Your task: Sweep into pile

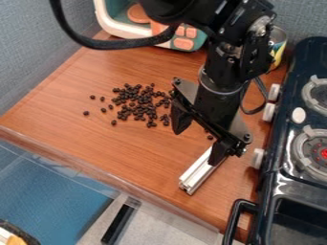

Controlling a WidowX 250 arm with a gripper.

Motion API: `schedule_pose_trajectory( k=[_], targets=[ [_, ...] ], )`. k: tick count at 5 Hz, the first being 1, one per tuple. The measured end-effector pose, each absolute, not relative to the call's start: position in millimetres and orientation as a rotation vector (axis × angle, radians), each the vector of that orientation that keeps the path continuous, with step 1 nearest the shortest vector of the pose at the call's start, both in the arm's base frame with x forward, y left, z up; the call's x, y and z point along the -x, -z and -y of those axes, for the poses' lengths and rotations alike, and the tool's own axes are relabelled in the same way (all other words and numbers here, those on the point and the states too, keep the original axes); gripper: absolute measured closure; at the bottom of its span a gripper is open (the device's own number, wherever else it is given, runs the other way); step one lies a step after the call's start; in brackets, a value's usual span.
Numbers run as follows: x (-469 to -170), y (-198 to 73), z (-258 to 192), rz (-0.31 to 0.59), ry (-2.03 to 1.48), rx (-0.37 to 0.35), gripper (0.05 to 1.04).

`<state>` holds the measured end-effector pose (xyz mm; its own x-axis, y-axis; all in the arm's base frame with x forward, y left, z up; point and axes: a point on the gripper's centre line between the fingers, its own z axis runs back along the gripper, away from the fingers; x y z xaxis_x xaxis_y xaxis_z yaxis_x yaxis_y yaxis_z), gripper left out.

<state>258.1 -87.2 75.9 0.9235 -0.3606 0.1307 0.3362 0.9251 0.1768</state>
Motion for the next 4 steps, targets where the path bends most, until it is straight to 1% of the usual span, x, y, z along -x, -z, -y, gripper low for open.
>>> schedule_pose_trajectory(
  k=[1, 2, 3, 4],
  targets=[
    [-255.7, -69.0, 86.9, 0.135, 0.363, -0.155, 0.083],
    [-256.3, -58.6, 84.9, 0.100, 0.376, -0.125, 0.083],
    [-261.3, -48.0, 85.2, 0.104, 0.399, -0.131, 0.083],
    [-266.0, -34.3, 88.3, 0.103, 0.421, -0.155, 0.083]
  ],
)
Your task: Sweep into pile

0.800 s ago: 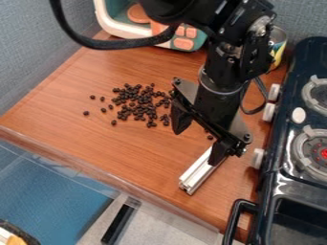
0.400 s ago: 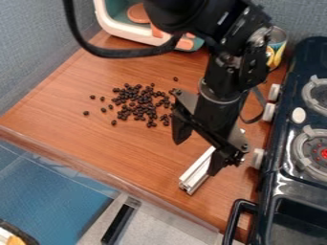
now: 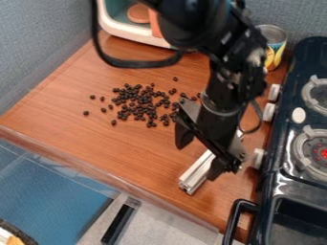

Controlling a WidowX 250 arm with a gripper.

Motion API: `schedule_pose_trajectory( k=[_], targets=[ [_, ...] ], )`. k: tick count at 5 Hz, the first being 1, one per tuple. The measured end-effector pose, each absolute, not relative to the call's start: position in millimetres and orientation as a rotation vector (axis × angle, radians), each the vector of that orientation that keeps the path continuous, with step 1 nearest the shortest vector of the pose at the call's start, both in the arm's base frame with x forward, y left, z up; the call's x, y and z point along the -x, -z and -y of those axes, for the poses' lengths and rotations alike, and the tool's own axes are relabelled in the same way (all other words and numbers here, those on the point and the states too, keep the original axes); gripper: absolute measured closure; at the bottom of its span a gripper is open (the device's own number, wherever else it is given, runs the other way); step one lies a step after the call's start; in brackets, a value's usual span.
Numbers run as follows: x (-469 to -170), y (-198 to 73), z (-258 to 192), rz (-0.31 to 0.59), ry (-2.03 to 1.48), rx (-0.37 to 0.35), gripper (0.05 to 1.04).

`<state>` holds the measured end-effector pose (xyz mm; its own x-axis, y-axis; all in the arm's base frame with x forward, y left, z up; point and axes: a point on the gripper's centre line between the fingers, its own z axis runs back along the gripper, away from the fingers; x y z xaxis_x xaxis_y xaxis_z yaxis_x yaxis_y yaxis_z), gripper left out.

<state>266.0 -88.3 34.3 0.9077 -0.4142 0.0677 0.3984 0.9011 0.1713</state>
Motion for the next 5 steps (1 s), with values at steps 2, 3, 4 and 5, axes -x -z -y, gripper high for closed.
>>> schedule_pose_trajectory(
  k=[2, 3, 4, 5],
  targets=[
    [-275.0, -16.8, 95.1, 0.096, 0.416, -0.162, 0.131],
    [-276.4, -15.8, 96.6, 0.094, 0.407, -0.160, 0.425],
    [-276.4, -15.8, 96.6, 0.096, 0.394, -0.159, 0.692],
    [-276.3, -15.1, 96.3, 0.105, 0.395, -0.159, 0.708]
  ],
)
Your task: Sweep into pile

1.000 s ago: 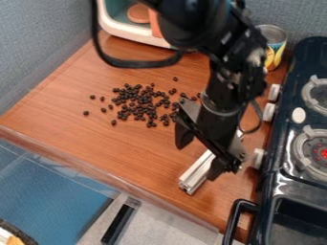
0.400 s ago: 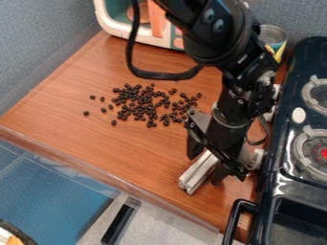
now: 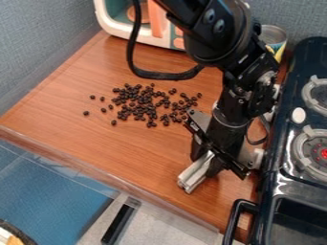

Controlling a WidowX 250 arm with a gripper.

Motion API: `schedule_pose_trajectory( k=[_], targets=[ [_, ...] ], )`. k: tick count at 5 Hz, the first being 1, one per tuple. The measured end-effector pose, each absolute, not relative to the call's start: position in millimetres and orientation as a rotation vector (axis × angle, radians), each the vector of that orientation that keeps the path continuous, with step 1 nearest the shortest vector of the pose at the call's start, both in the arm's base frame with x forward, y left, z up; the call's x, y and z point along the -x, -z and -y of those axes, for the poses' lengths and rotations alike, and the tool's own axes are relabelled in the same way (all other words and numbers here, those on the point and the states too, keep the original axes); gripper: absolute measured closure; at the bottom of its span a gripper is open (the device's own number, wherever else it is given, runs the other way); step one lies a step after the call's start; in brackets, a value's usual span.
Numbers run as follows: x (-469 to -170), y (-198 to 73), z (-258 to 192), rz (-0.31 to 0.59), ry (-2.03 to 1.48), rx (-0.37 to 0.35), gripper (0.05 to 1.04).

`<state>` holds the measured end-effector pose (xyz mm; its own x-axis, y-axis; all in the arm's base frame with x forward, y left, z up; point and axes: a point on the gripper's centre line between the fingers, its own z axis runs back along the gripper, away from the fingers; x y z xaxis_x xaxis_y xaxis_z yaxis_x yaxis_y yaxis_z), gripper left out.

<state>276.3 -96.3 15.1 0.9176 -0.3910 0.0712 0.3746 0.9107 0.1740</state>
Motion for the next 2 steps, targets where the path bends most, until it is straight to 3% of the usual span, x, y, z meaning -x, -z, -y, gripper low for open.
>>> schedule_pose_trajectory(
  k=[2],
  targets=[
    [-267.3, -16.6, 91.5, 0.094, 0.406, -0.168, 0.708]
  ],
)
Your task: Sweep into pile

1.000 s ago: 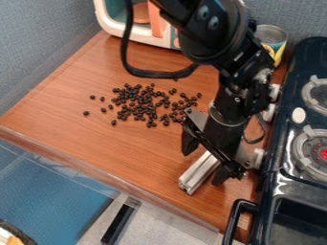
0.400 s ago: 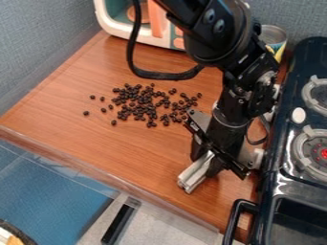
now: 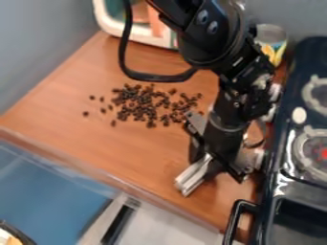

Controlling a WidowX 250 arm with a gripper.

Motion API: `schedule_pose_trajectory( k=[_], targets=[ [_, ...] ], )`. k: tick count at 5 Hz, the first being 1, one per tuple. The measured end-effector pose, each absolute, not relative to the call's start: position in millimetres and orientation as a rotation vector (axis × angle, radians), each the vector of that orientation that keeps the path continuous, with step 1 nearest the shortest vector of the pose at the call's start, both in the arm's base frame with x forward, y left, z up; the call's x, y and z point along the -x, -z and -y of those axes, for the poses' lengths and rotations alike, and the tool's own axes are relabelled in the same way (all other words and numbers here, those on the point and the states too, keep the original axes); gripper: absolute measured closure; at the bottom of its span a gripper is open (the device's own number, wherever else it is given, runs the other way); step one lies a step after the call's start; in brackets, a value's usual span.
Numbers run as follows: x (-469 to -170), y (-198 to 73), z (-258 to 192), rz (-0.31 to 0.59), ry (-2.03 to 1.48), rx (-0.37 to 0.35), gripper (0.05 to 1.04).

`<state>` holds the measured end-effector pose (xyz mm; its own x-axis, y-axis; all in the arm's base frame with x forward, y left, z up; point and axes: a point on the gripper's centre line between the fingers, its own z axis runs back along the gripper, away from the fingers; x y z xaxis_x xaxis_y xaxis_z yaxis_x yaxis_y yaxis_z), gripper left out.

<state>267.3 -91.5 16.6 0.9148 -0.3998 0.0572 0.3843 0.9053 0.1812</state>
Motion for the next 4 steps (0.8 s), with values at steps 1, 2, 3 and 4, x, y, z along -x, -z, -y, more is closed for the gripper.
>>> schedule_pose_trajectory(
  k=[1, 2, 3, 4],
  targets=[
    [-265.4, -16.2, 94.4, 0.096, 0.407, -0.167, 0.708],
    [-266.3, -16.5, 95.8, 0.104, 0.424, -0.177, 0.708],
    [-271.9, -14.8, 97.5, 0.103, 0.415, -0.183, 0.708],
    [-275.4, -13.5, 99.3, 0.093, 0.413, -0.185, 0.708]
  ],
)
